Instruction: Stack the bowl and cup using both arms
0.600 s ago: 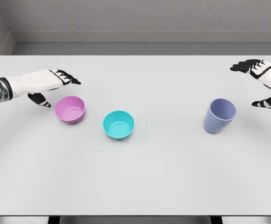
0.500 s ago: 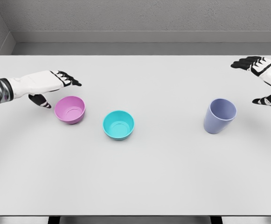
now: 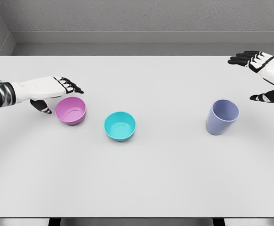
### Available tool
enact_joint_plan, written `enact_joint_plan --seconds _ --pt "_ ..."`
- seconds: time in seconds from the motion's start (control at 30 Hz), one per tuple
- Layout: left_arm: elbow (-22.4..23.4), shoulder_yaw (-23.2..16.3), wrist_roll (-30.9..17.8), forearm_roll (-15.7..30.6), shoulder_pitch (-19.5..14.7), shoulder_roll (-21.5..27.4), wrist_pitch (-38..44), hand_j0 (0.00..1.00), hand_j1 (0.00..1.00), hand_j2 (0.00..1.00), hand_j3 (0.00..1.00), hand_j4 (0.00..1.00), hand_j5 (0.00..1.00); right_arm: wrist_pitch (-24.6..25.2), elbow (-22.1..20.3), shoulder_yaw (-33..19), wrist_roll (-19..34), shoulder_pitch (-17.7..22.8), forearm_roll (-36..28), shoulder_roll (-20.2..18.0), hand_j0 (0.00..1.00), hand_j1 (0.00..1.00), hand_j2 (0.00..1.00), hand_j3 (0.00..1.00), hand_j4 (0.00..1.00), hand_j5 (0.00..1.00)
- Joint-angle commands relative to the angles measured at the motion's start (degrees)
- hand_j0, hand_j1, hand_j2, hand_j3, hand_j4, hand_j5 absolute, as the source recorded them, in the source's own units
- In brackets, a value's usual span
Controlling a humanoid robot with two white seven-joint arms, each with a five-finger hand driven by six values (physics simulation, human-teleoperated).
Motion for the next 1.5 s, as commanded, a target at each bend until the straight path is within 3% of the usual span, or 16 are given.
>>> enact_joint_plan --seconds 0.0,0.5,1.47 --pt "-1.4 -1.4 -0.1 0.3 0.0 1.2 0.1 1.00 1.00 1.00 1.00 1.00 1.00 0.1 -0.8 -0.1 0.0 0.0 -0.4 0.0 1.00 1.00 1.00 1.00 1.00 1.00" --pt "-5.7 -3.9 0.0 0.4 0.0 1.3 0.1 1.00 1.00 1.00 1.00 1.00 1.00 0.1 -0.8 -0.6 0.0 0.2 -0.4 -0.2 1.00 1.00 1.00 1.00 1.00 1.00" --pt "-5.7 -5.3 -0.1 0.9 -0.6 0.8 0.1 1.00 1.00 1.00 1.00 1.00 1.00 0.1 -0.8 -0.6 0.0 0.2 -0.4 -0.1 1.00 1.00 1.00 1.00 1.00 1.00"
